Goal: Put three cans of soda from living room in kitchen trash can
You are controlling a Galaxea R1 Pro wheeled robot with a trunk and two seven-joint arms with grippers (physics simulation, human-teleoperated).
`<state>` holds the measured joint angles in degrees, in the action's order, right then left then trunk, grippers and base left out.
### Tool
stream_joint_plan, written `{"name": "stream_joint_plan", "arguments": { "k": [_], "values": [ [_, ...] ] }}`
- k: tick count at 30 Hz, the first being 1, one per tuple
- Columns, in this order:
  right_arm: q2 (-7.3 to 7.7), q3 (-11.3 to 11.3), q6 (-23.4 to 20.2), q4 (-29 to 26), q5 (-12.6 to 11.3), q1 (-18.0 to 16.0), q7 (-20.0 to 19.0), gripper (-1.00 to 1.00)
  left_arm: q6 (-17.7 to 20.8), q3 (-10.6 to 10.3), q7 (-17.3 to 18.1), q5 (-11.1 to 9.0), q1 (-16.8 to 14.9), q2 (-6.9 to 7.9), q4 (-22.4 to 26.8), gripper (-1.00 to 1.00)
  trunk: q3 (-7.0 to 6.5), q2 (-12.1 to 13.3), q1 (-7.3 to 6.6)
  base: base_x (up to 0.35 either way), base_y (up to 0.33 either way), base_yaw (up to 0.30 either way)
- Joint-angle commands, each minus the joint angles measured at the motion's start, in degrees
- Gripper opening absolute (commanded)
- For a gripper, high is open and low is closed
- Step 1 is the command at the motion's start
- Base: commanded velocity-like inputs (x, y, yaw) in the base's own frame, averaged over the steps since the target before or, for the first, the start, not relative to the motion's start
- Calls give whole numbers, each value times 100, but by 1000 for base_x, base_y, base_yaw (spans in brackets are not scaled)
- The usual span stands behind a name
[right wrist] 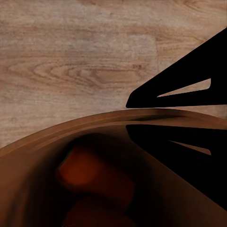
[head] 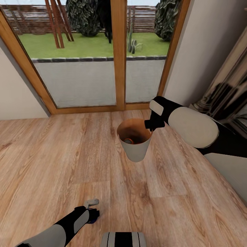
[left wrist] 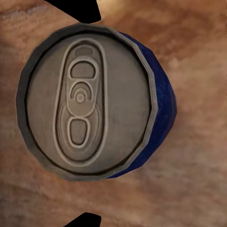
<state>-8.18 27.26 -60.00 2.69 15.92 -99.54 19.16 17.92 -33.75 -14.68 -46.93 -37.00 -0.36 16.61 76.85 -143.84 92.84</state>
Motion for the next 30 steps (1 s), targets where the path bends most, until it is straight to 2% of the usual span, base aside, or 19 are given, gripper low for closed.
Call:
{"name": "stream_joint_plan", "arguments": {
  "k": [1,11,15,28,29,30],
  "values": [
    [1,78,0,0,-81,-2,-26,-100,-2,-2,0,0,0,0,1,100,-1,0,-1,0,0,0],
    [-7,73,0,-2,-81,45,-26,-100,-9,-9,0,0,0,1,9,100,-1,0,-1,0,0,0],
    [-8,59,0,-4,-81,69,-26,-100,-63,-9,0,0,0,1,9,100,88,-6,10,0,0,0],
    [-4,60,0,-5,-81,84,-26,-100,-208,-9,0,-8,0,1,9,100,88,-6,10,0,0,0],
    [-2,60,0,-5,-81,87,-26,-100,-212,-9,0,-9,0,1,9,-100,88,-6,10,0,0,0],
    [-2,60,0,-5,-81,92,-26,-100,-221,-9,0,-9,0,1,9,-100,88,-6,10,0,0,0]
  ]
}}
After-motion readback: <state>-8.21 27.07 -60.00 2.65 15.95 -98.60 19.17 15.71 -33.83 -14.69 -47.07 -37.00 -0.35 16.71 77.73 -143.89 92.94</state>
